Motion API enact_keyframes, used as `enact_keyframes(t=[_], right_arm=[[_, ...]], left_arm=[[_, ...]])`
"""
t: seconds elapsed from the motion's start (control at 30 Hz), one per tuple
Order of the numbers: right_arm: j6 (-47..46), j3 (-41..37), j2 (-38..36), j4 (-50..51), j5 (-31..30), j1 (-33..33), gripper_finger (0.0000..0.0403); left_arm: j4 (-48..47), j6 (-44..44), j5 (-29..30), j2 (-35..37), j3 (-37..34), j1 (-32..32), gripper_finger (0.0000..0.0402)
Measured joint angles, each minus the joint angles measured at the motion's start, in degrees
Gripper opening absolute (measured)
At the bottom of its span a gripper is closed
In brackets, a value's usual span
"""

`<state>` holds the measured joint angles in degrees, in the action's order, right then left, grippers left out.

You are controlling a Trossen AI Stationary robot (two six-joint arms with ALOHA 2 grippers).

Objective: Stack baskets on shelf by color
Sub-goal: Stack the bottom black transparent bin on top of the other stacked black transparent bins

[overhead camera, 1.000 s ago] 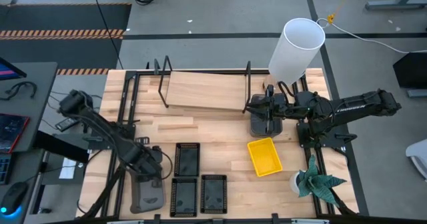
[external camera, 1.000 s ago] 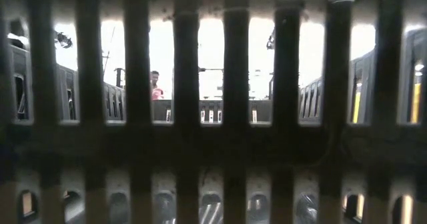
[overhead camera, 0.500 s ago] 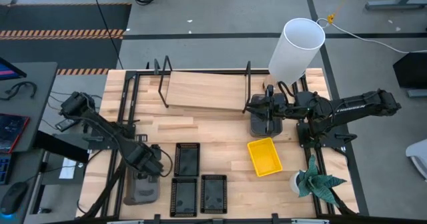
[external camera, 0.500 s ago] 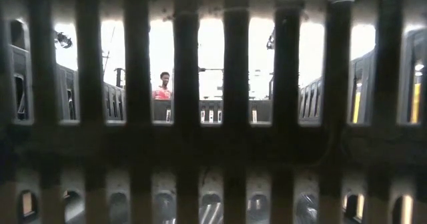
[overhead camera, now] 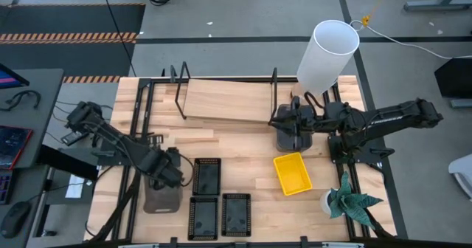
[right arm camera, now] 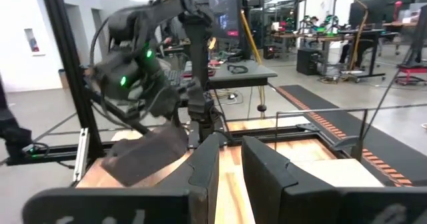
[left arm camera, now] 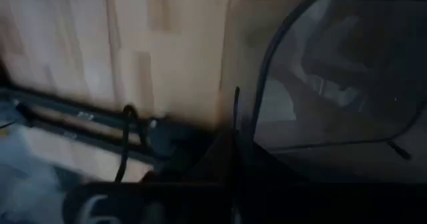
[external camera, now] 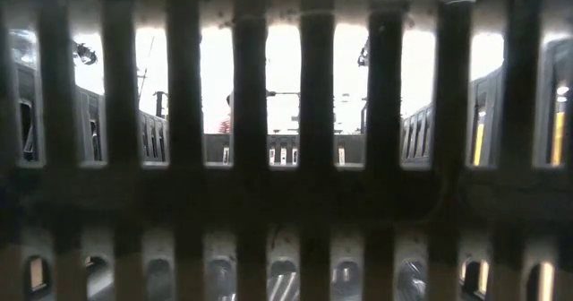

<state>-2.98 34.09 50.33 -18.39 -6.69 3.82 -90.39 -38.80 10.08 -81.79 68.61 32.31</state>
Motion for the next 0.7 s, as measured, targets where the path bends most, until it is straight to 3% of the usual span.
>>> enact_keyframes(t=[0.37,0.57,0.7], right_arm=[[1.68,0.0,2.29,-1.88,1.23,0.71,0.0071],[8.0,0.03,3.03,-4.51,1.78,5.08,0.0071],[12.41,1.37,5.12,-4.69,-1.19,7.91,0.0071]], left_arm=[[0.37,4.78,1.5,4.35,9.47,-12.62,0.0004],[0.38,2.69,7.12,4.59,12.59,-23.03,0.0004],[2.59,1.18,9.35,4.07,12.8,-29.5,0.0004]])
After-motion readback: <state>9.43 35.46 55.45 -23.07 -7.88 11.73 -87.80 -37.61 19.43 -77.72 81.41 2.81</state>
